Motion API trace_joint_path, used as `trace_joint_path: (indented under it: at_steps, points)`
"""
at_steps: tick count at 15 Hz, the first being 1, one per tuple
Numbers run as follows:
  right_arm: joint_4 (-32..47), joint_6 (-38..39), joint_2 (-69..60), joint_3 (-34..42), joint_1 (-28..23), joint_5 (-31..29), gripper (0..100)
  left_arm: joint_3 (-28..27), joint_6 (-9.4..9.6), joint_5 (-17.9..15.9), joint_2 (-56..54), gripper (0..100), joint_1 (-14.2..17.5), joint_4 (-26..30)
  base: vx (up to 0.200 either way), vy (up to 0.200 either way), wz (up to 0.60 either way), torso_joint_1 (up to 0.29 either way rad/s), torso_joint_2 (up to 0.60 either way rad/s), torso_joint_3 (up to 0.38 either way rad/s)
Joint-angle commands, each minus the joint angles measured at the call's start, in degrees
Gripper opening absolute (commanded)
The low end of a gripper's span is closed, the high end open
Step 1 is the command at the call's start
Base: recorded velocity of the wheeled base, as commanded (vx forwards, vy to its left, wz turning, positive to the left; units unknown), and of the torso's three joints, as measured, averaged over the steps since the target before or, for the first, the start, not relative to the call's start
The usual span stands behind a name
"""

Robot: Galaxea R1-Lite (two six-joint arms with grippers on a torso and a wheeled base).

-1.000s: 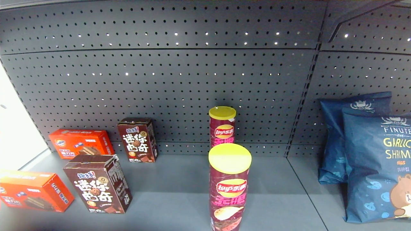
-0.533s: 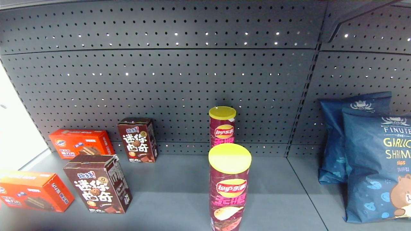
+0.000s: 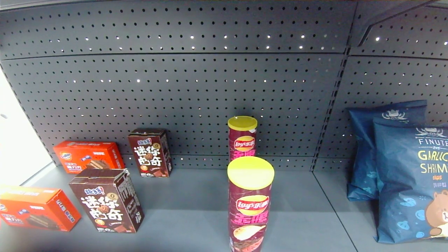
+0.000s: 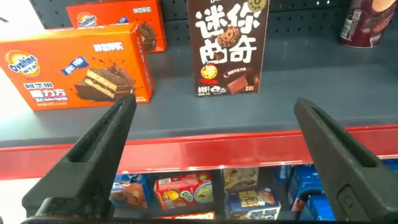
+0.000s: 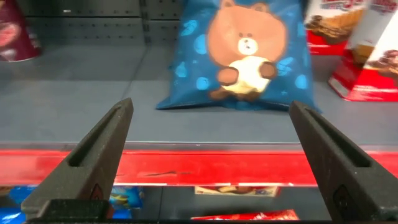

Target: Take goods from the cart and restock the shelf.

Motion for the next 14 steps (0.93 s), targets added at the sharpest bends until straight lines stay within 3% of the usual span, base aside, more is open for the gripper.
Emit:
trace_joint_path:
  at_steps: [1,14]
  points:
    - [-0.1,-0.1,-0.1,0.0,0.1,2.3,100,0.0,-0.05,0.0,-0.2,100,0.0,0.0,0.0,0.0,0.0,0.0,0.0,0.0]
    - [0.0,0.1,-0.1,0.0,0.0,2.6,100,0.0,0.04,0.0,-0.2,100,0.0,0.0,0.0,0.0,0.0,0.0,0.0,0.0]
